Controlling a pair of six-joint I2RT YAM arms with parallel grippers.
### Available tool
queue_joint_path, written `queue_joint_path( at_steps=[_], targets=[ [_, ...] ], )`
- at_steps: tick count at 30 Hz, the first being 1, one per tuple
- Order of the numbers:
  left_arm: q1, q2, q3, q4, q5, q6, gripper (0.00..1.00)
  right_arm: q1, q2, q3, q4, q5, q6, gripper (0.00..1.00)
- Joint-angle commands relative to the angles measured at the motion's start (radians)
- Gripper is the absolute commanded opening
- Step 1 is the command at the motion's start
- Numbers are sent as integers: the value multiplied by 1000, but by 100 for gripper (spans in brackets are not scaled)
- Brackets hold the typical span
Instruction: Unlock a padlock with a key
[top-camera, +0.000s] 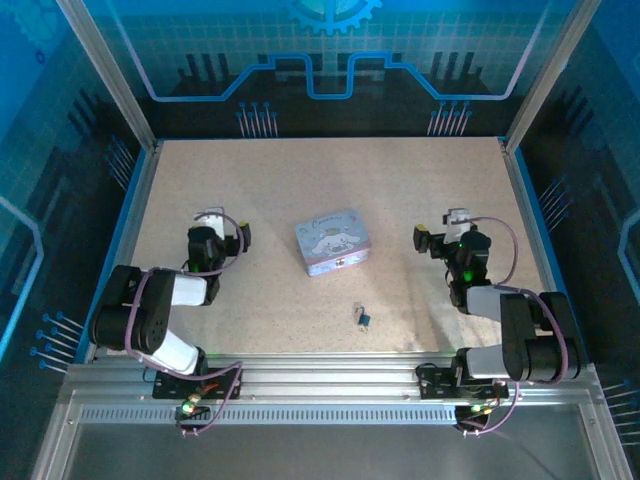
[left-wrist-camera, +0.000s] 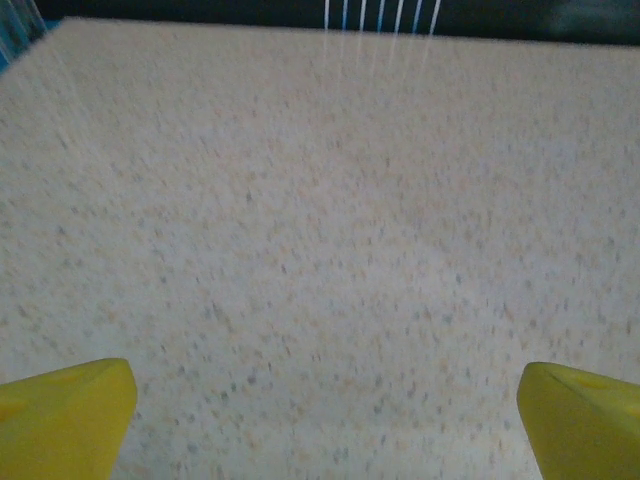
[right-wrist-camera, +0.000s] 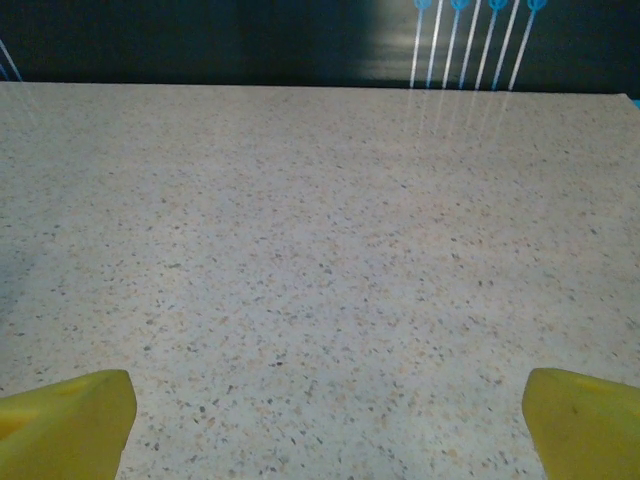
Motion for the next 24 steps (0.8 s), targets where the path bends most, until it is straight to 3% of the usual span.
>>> queue_joint_path(
  at_steps=[1, 6, 9, 13, 24],
  targets=[
    [11, 11, -15, 131, 72, 37, 99, 19, 35, -22, 111, -20, -31, 100],
    [11, 7, -12, 117, 114, 53, 99, 40, 107, -26, 188, -21, -58, 100],
    [12, 6, 7, 78, 126, 55, 99, 51, 104, -1, 136, -22, -73, 100],
    [33, 4, 30, 34, 132, 28, 99, 49, 130, 143, -115, -17, -67, 100],
    [37, 5, 31, 32, 132, 24, 99, 51, 130, 136, -98, 8, -61, 100]
  ],
)
